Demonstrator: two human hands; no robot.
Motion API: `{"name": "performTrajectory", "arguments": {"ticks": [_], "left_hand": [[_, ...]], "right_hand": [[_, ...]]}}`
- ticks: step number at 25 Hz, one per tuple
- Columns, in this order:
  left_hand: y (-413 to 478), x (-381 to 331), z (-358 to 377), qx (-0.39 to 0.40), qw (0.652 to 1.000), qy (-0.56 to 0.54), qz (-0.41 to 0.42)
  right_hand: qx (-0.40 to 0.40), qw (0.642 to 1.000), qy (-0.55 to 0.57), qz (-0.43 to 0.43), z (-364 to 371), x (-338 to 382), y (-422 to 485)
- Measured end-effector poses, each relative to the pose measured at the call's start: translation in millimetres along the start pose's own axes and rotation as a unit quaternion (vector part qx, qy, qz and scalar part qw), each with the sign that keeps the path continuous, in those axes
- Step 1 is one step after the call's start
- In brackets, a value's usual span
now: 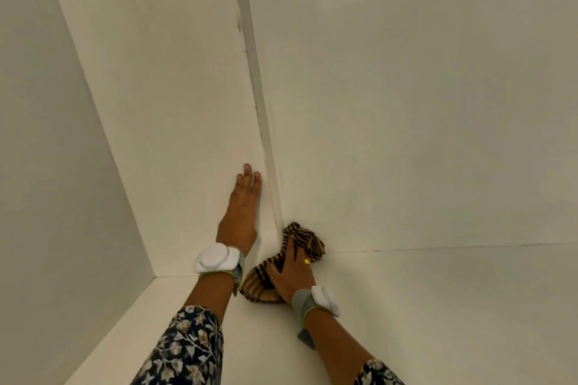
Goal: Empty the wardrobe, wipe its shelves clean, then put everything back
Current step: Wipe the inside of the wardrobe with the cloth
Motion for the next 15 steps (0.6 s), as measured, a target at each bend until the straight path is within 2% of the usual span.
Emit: {"name": "performTrajectory", "arguments": {"ticks": [2, 4, 7, 10, 12, 15], "left_hand": [[0.4, 2.9, -0.2, 0.009, 1.0, 0.002, 0.004], [1.2, 1.5, -1.6, 0.016, 1.0, 0.007, 0.008], [-0.5, -2.8, -11.5, 0.032, 0.999, 0.022, -0.002], [0.3, 1.8, -25.1, 0.073, 0.996, 0.043, 0.001], [5.4, 10.5, -36.6, 0.067, 0.996, 0.053, -0.02], [29.2, 35.2, -63.3, -0.003, 0.997, 0.051, -0.065]], "right_hand": [[-0.001, 1.0, 0.004, -0.002, 3.0, -3.2, 2.5], [-0.045, 0.999, 0.018, -0.022, -0.8, -4.2, 7.9], [-0.1, 0.99, 0.093, -0.025, -8.4, 1.5, 12.3], [-0.152, 0.963, 0.22, 0.034, -17.6, 17.2, 16.8], [-0.181, 0.947, 0.267, 0.003, -32.9, 39.4, 25.8], [-0.206, 0.932, 0.287, -0.088, -68.9, 88.0, 53.3]]}}
Point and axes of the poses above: each hand's wrist, its own y-axis towards the middle knuckle, its own z-axis out of the palm, x = y × z, the point moved 1 cm from there along y, towards the middle knuckle, and after that the axes turned 8 degrees about -z, right-handed, at the moved point
